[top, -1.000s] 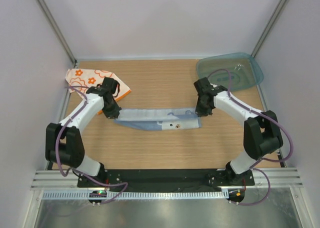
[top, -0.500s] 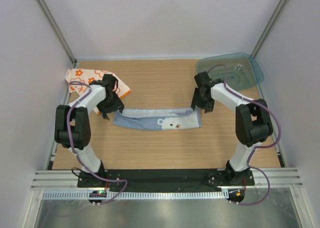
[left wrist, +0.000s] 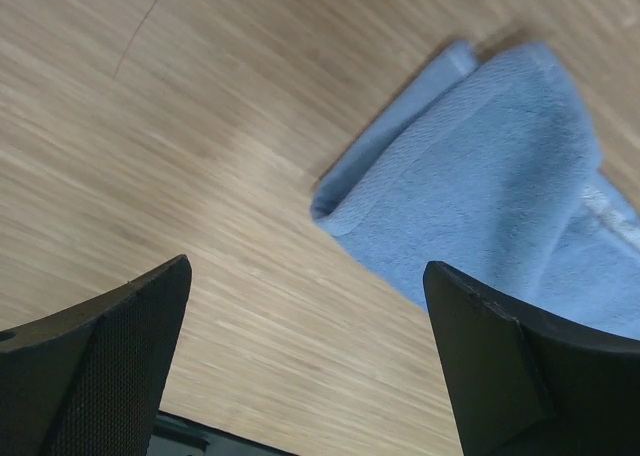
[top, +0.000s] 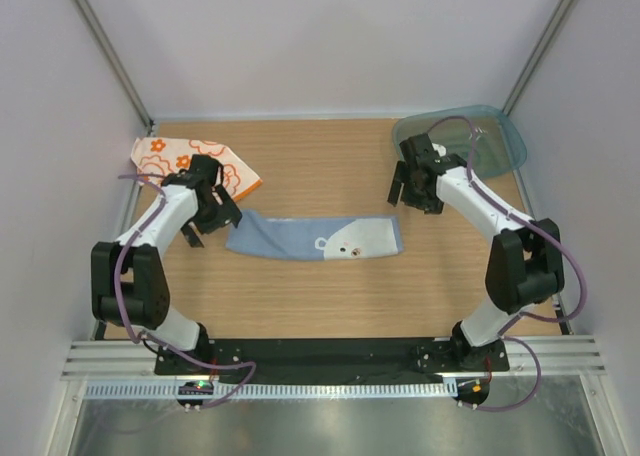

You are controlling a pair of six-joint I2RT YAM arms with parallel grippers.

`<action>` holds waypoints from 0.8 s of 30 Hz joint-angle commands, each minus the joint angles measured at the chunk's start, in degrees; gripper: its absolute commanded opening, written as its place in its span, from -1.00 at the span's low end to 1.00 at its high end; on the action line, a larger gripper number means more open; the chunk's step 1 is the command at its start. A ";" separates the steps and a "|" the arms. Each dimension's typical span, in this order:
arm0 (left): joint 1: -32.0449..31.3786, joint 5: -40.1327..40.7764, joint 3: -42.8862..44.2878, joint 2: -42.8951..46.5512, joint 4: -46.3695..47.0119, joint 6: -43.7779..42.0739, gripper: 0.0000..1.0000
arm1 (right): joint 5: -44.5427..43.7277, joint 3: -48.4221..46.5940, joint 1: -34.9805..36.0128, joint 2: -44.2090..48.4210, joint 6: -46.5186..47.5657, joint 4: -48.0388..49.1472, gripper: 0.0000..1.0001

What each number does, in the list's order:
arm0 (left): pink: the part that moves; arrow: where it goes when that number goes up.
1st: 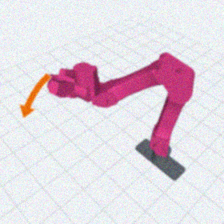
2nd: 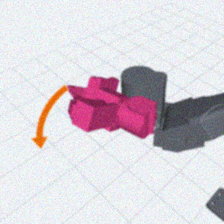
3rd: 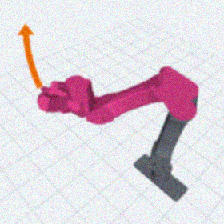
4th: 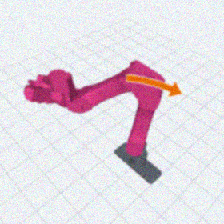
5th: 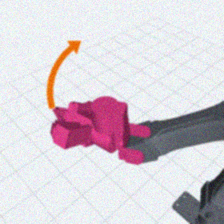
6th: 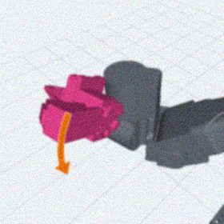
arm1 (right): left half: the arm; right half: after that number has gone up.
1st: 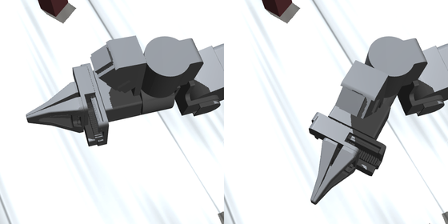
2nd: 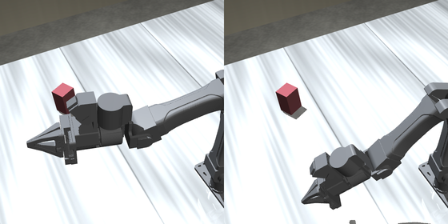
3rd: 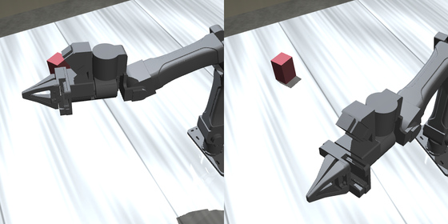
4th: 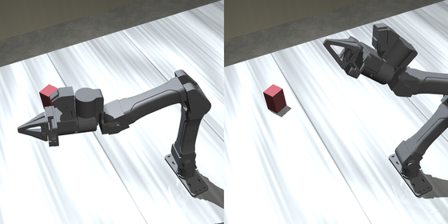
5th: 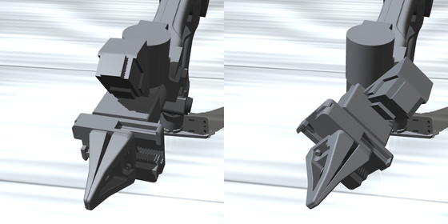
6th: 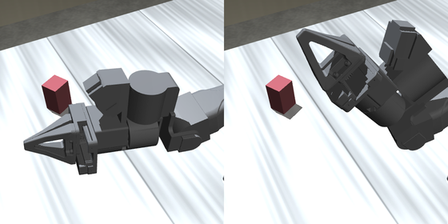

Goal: Roll the towels

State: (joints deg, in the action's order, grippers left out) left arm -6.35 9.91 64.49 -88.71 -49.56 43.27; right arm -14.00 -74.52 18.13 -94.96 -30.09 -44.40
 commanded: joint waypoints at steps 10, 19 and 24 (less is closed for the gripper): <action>-0.07 -0.07 -4.55 -0.50 5.61 1.29 0.78 | 11.98 10.71 2.52 4.26 1.26 10.03 0.18; -0.68 -0.77 -4.55 -4.54 8.16 1.65 0.40 | 12.77 11.06 2.79 -0.75 1.61 12.67 -0.04; -0.94 -0.77 -4.46 -6.30 9.39 1.91 0.12 | 12.95 12.20 2.79 -2.42 1.70 13.90 -0.10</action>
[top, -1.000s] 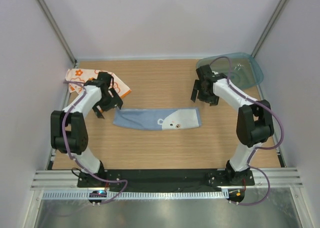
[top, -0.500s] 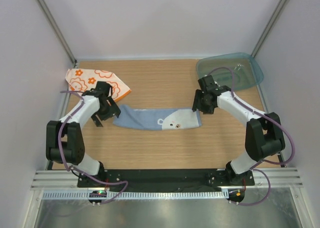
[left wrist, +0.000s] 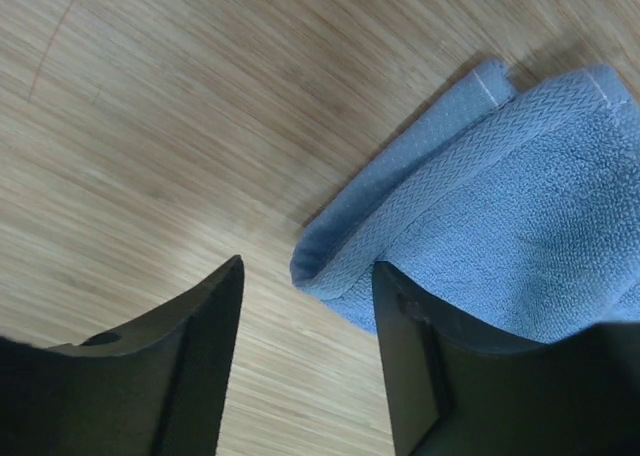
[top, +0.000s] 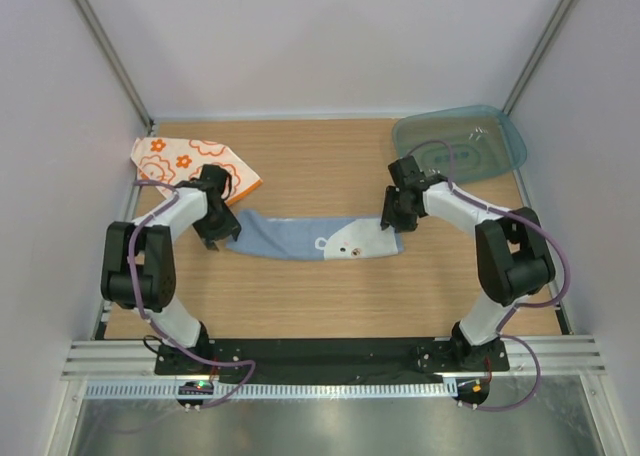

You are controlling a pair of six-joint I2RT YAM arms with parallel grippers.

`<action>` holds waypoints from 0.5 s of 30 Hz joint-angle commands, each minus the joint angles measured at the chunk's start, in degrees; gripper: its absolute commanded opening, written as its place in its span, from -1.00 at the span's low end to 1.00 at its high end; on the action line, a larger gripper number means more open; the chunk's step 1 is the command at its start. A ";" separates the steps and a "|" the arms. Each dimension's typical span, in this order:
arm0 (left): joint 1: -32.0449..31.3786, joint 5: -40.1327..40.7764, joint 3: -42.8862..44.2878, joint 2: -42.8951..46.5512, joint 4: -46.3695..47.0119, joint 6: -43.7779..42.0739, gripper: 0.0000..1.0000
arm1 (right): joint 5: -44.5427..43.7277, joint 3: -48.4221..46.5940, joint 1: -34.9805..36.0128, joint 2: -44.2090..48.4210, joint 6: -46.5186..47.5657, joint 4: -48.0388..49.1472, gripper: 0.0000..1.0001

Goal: Roll the towels

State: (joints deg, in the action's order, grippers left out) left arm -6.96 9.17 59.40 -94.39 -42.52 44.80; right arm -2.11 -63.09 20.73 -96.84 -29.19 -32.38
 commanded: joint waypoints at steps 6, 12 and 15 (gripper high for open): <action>-0.42 0.59 1.25 -2.81 2.71 0.38 -0.42 | 1.05 4.11 0.10 -2.48 0.89 4.08 -0.17; -0.33 2.33 0.99 -1.51 0.78 0.73 -0.99 | 0.44 7.89 0.19 -2.92 0.36 6.01 -0.19; -0.42 5.23 -0.50 2.09 -1.33 1.61 -0.99 | -0.35 9.39 0.19 -2.83 -0.16 6.10 -0.20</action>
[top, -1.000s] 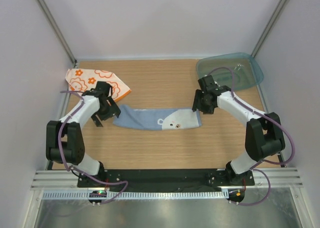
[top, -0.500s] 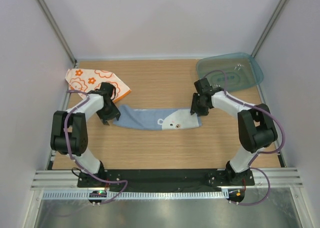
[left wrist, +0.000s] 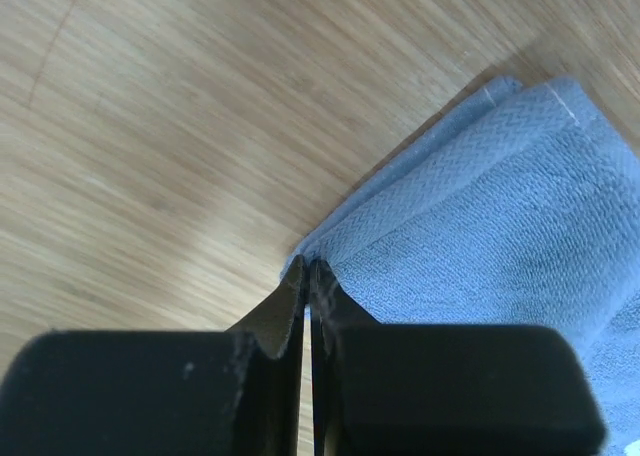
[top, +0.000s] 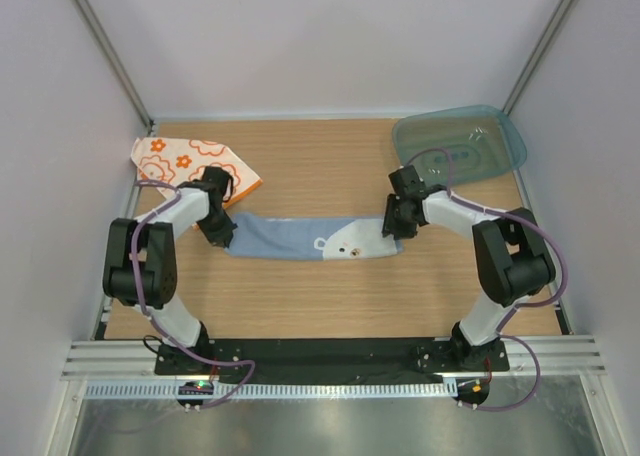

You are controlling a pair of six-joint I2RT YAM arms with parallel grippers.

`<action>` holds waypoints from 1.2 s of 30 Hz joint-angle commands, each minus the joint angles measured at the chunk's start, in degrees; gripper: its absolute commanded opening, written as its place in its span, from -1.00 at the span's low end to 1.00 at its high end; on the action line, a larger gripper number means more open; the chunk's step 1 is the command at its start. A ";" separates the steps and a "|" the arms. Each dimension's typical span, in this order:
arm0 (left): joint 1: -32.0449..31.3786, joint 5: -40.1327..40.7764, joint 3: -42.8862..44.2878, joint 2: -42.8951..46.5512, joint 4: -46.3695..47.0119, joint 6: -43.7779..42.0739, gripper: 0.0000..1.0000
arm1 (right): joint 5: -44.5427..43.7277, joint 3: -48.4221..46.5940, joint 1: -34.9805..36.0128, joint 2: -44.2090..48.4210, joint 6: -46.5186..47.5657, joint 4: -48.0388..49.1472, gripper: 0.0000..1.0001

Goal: Roll the towels

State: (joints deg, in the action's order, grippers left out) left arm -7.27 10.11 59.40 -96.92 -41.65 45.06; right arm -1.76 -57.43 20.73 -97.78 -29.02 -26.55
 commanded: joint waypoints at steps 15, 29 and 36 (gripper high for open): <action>-1.26 8.09 -8.24 11.32 -6.16 6.01 0.06 | -2.90 7.60 0.80 1.62 -3.68 -2.37 0.00; -3.98 7.38 -1.22 17.91 -10.73 1.62 0.36 | -10.36 4.95 0.98 14.62 -3.85 -11.16 0.52; -3.98 6.85 2.39 21.25 -13.02 -4.97 0.37 | -11.25 8.65 0.98 22.89 -8.33 -13.35 0.53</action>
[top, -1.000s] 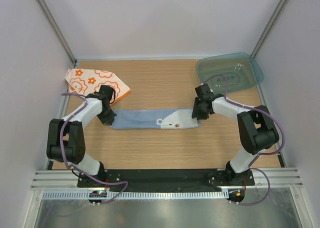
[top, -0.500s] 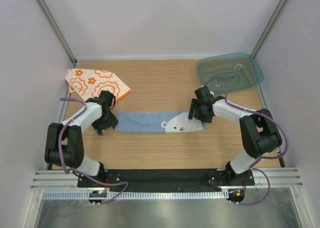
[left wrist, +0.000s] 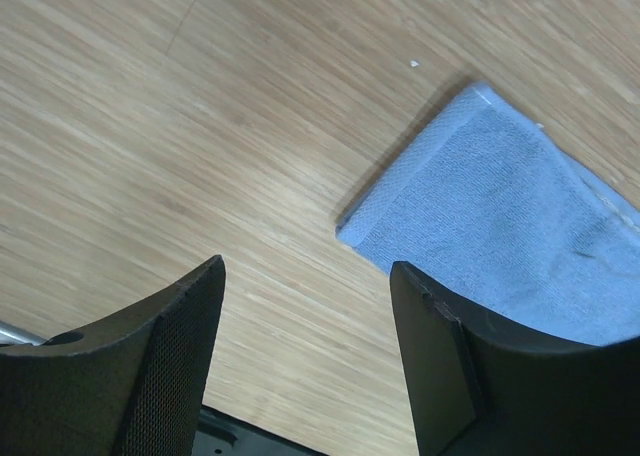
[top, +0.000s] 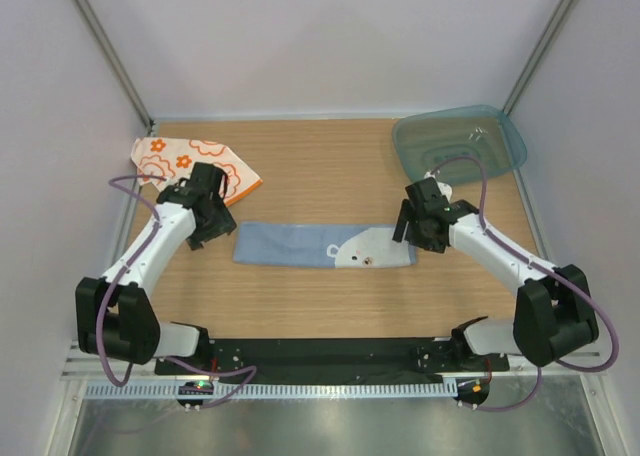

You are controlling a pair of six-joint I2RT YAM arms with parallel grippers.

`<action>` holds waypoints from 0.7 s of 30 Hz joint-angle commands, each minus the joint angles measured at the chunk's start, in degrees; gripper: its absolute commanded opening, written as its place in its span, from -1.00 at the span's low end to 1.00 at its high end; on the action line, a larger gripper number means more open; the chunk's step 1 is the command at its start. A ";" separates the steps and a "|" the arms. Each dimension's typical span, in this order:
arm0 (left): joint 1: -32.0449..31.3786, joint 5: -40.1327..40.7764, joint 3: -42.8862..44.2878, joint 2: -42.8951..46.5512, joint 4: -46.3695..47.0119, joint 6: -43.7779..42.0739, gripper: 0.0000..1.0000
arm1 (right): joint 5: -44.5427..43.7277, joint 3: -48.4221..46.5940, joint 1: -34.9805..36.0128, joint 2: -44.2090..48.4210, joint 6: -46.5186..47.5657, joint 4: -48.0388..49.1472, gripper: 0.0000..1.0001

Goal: Roll the towels

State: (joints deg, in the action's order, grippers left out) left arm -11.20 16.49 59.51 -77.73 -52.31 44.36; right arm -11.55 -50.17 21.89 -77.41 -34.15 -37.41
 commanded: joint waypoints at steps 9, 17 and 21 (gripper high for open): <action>-0.05 1.08 -1.14 5.57 -0.86 -10.34 0.38 | 2.06 10.35 -3.51 4.72 -11.02 2.68 0.16; -0.05 -1.20 -1.15 5.40 0.20 -12.10 0.37 | 2.15 14.31 -4.14 5.33 -14.19 7.34 0.00; -0.05 -1.46 -1.41 5.92 0.20 -12.10 0.37 | 3.99 14.92 -4.14 8.58 -14.45 9.10 -0.10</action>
State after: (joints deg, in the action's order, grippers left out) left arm -11.20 15.79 58.35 -73.21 -52.99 33.61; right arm -9.04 -35.44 17.89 -72.44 -46.78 -32.36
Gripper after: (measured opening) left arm 0.686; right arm 0.463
